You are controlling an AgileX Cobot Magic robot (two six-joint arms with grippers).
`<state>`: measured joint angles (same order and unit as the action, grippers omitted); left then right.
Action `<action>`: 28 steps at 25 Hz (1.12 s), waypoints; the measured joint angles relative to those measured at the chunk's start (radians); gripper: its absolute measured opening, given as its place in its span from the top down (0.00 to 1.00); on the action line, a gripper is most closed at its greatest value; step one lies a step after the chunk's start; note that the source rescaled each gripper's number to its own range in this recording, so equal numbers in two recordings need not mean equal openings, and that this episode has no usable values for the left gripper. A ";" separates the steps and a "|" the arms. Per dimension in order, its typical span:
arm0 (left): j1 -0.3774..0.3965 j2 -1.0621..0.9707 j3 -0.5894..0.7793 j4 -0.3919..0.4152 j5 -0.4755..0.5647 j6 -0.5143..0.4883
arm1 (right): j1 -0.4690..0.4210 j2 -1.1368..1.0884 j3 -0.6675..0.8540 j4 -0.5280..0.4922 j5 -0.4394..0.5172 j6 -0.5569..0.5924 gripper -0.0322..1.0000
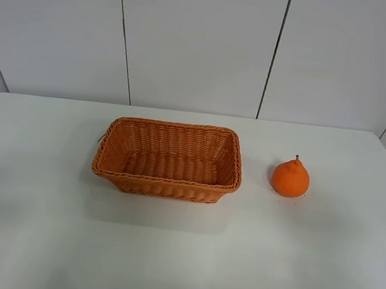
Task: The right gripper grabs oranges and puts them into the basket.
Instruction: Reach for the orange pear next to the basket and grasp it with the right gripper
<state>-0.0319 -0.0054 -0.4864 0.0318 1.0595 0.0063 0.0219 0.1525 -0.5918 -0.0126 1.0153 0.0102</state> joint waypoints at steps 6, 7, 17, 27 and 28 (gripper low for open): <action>0.000 0.000 0.000 0.000 0.000 0.000 | 0.000 0.438 -0.211 -0.002 -0.023 0.000 0.00; 0.000 0.000 0.000 0.000 0.000 0.000 | 0.000 0.523 -0.241 -0.001 -0.025 0.000 0.00; 0.000 0.000 0.000 0.000 0.000 0.000 | 0.000 1.328 -0.672 0.020 0.027 -0.003 0.00; 0.000 0.000 0.000 0.000 0.000 0.000 | 0.061 1.829 -1.053 0.046 0.127 -0.020 0.00; 0.000 0.000 0.000 0.000 0.000 0.000 | 0.074 1.852 -1.063 0.047 0.127 -0.024 0.00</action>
<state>-0.0319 -0.0054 -0.4864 0.0318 1.0595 0.0063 0.0960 2.0046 -1.6546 0.0346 1.1425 -0.0134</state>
